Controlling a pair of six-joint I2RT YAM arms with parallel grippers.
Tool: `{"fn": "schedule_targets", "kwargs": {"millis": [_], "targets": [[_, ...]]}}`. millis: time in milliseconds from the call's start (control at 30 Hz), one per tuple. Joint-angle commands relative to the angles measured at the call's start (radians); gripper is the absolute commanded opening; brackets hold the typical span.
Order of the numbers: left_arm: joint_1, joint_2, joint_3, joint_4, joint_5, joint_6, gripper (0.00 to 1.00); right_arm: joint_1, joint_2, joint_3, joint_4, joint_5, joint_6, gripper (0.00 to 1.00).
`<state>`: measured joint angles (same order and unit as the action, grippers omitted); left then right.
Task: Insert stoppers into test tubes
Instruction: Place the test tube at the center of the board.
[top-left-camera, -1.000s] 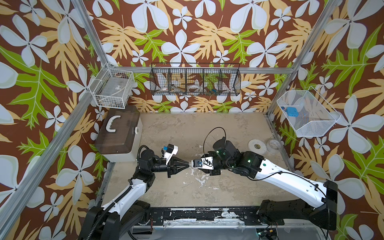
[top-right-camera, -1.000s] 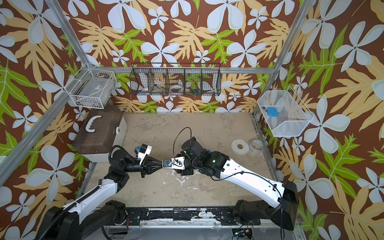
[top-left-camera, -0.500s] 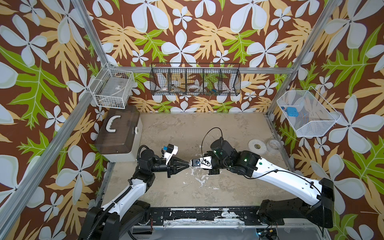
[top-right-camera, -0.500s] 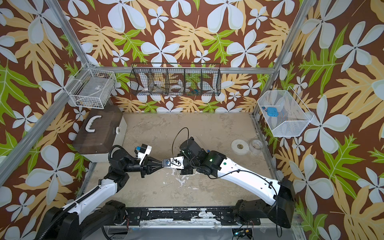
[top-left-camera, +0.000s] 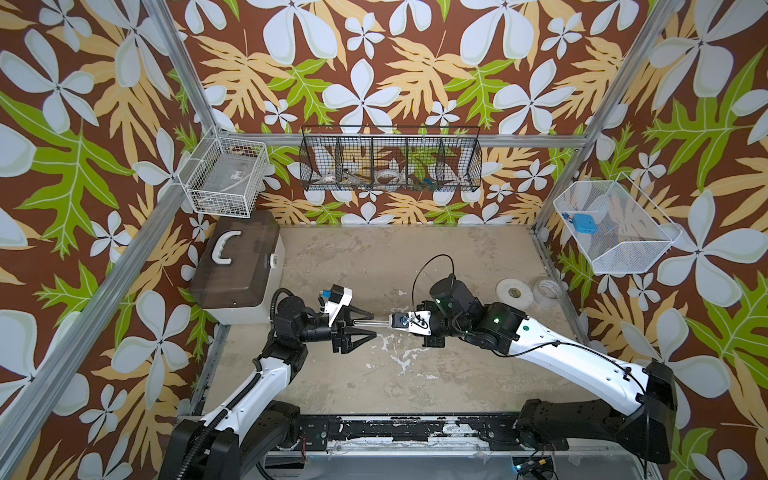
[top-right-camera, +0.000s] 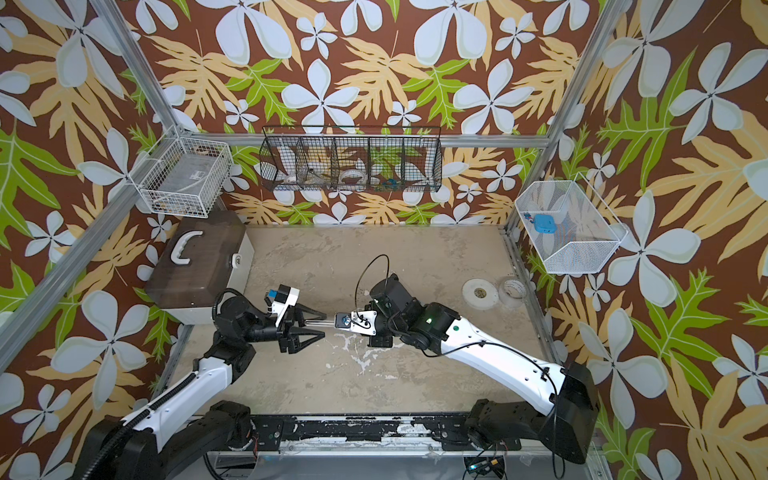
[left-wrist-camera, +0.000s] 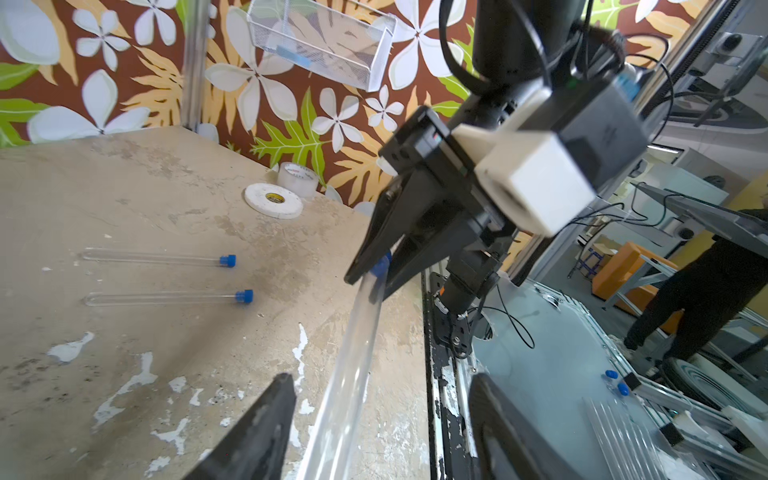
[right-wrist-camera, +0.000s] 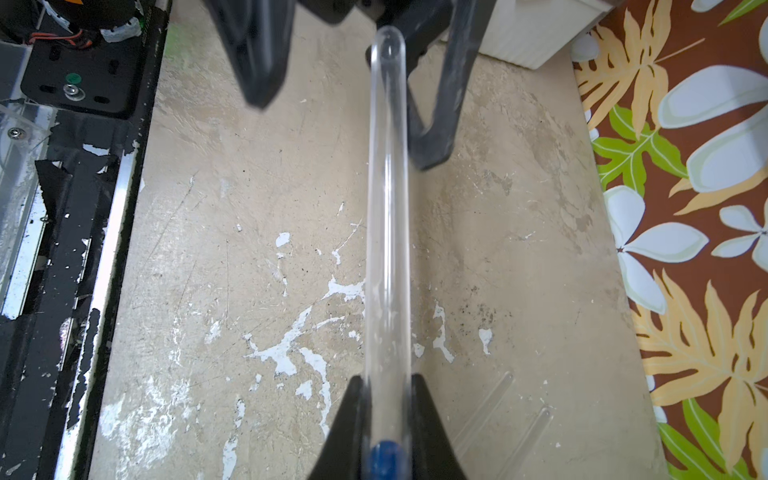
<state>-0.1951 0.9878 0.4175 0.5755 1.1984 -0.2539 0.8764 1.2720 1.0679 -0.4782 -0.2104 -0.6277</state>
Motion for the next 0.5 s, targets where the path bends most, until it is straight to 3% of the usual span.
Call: {"fn": "schedule_targets", "kwargs": {"millis": [0, 100, 200, 300, 467], "targets": [[0.031, -0.008, 0.069, -0.190, -0.084, 0.149, 0.73, -0.029, -0.025, -0.054, 0.058, -0.018, 0.064, 0.16], [0.042, -0.007, 0.146, -0.379, -0.202, 0.298, 0.81, -0.067, -0.056, -0.131, 0.141, -0.018, 0.144, 0.15], [0.074, -0.005, 0.198, -0.473, -0.337, 0.352, 0.89, -0.090, -0.093, -0.217, 0.253, 0.001, 0.241, 0.15], [0.082, -0.006, 0.205, -0.487, -0.538, 0.396, 0.99, -0.092, -0.097, -0.298, 0.354, 0.069, 0.325, 0.14], [0.093, -0.004, 0.161, -0.445, -0.828, 0.410, 1.00, -0.108, -0.051, -0.379, 0.470, 0.138, 0.473, 0.14]]}}
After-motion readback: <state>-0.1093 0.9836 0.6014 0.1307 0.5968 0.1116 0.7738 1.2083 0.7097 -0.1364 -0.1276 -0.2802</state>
